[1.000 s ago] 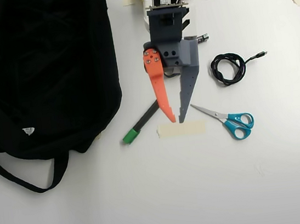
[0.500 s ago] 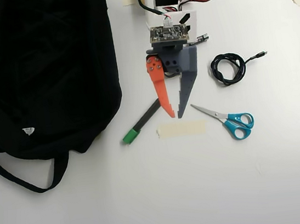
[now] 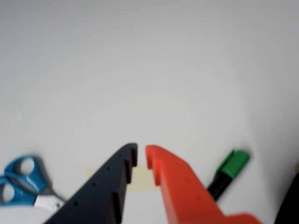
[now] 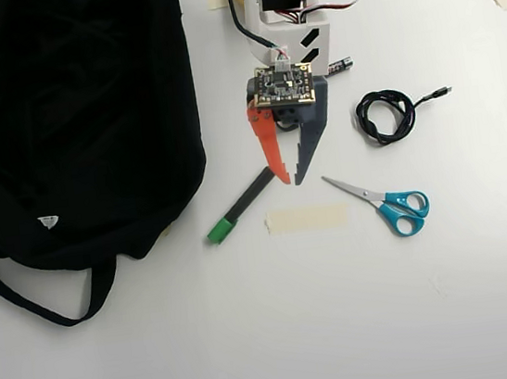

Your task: Put the green marker into the black bag

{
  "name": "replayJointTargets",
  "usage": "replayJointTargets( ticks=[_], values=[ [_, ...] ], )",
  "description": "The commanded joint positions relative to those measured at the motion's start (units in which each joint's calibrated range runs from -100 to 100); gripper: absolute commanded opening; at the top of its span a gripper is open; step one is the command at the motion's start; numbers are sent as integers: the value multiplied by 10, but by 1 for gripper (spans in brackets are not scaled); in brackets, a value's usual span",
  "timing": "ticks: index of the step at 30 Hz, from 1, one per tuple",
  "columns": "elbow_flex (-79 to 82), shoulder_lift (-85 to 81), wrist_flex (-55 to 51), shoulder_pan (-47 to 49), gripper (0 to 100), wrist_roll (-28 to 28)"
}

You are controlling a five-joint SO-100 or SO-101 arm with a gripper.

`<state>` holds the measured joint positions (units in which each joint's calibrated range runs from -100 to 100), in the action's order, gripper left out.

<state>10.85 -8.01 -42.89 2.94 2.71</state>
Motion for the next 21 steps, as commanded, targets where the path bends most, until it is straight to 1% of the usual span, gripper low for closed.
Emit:
replayJointTargets(
  ticks=[1, 13, 21],
  values=[
    [-17, -5, -33, 4, 2, -2],
    [-17, -5, -144, 1, 2, -3],
    [-17, -5, -189, 0, 2, -3]
  ],
)
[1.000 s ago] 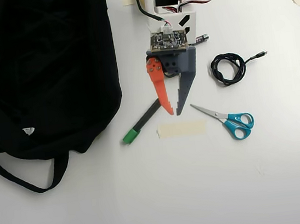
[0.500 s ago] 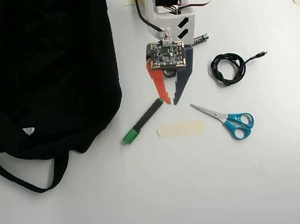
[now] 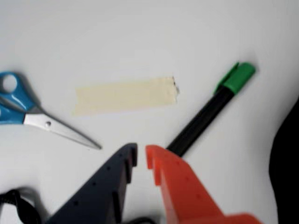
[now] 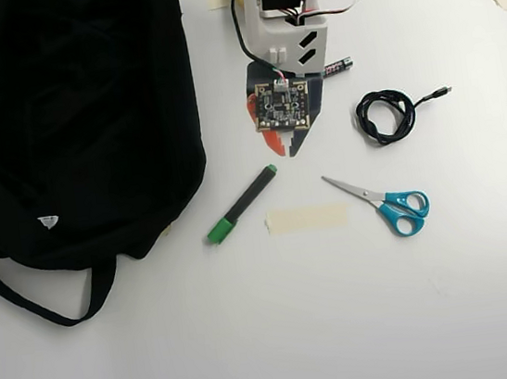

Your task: Put the green marker into the black bag

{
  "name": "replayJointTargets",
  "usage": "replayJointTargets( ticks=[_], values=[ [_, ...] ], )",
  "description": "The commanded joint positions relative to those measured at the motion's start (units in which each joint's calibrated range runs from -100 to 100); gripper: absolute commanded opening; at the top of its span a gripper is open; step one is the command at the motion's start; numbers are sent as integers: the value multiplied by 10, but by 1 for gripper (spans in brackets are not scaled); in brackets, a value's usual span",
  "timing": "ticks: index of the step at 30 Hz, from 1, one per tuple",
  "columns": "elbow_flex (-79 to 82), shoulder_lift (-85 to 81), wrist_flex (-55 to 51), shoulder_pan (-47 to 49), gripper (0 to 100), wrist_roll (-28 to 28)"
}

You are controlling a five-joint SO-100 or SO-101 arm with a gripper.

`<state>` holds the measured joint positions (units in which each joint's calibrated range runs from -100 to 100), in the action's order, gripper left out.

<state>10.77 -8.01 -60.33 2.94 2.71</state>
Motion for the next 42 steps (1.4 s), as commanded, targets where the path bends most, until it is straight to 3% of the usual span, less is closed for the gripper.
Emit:
replayJointTargets(
  ticks=[1, 13, 42],
  values=[
    [-16, -5, -19, 0, 2, -3],
    [-16, -5, -69, 4, 2, -3],
    [-16, -5, -63, 1, 2, 1]
  ],
)
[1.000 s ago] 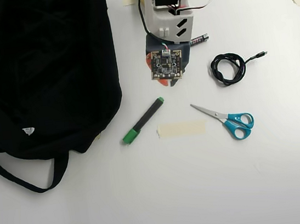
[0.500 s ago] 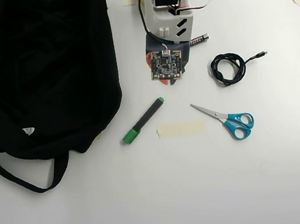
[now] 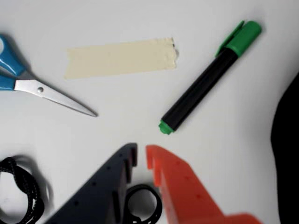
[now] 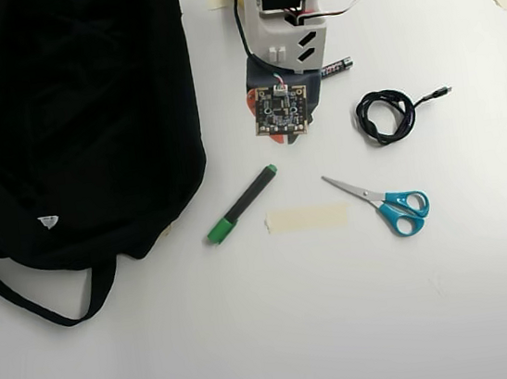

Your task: Put the green marker into the black bag

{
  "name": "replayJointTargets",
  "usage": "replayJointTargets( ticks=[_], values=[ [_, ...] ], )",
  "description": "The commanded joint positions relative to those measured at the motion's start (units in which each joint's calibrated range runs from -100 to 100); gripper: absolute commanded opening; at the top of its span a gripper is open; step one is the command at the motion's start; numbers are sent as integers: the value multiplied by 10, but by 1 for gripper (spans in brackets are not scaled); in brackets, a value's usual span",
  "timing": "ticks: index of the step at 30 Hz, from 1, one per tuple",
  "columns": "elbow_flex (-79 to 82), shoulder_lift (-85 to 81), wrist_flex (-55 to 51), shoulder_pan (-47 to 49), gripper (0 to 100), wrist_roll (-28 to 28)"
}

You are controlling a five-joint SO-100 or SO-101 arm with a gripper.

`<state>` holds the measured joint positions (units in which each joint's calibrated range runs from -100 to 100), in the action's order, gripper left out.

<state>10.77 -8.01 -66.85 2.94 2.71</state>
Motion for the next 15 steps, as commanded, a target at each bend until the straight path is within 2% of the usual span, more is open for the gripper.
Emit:
replayJointTargets(
  ticks=[1, 15],
  values=[
    [-16, -5, 3, 3, 2, -2],
    [-15, -5, 1, -16, 2, 2]
  ],
)
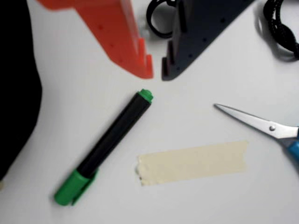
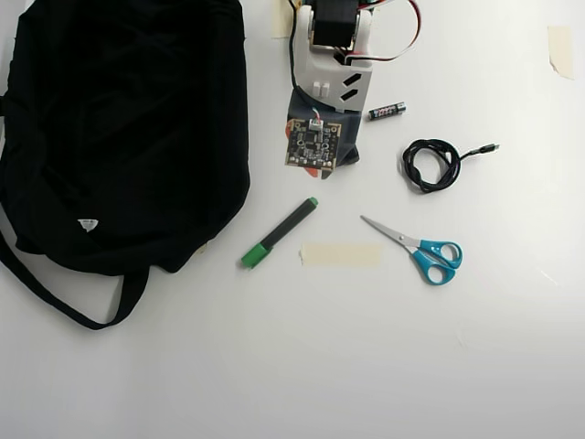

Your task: Put the green marker into the black bag

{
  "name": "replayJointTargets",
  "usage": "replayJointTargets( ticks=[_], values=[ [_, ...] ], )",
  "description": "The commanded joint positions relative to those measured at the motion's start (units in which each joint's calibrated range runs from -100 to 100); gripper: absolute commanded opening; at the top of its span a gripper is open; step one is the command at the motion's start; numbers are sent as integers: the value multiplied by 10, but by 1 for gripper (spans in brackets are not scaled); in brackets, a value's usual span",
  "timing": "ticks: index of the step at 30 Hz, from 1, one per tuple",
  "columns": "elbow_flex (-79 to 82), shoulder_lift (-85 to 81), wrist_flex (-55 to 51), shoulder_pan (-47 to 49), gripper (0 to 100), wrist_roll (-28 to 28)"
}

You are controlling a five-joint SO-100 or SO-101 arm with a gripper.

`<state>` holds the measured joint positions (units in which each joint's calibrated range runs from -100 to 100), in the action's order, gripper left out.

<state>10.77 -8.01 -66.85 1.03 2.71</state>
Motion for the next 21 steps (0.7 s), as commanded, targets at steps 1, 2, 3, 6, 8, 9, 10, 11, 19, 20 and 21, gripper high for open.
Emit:
replayJointTargets(
  ticks=[1, 2, 3, 6, 8, 9, 10, 11, 19, 20, 21],
  values=[
    [-15, -5, 1, 3, 2, 2],
    [-15, -5, 1, 2, 2, 2],
    [-15, -5, 2, 0, 2, 2],
    [-15, -5, 4, -1, 2, 2],
    [-15, -5, 4, -1, 2, 0],
    [-15, -5, 5, -1, 2, 0],
    [-15, -5, 5, 0, 2, 1],
    [-15, -5, 6, -1, 2, 2],
    [-12, -2, 22, -10, 2, 3],
    [-9, 2, 25, -10, 2, 3],
    [-9, 8, 29, -10, 2, 3]
  ],
)
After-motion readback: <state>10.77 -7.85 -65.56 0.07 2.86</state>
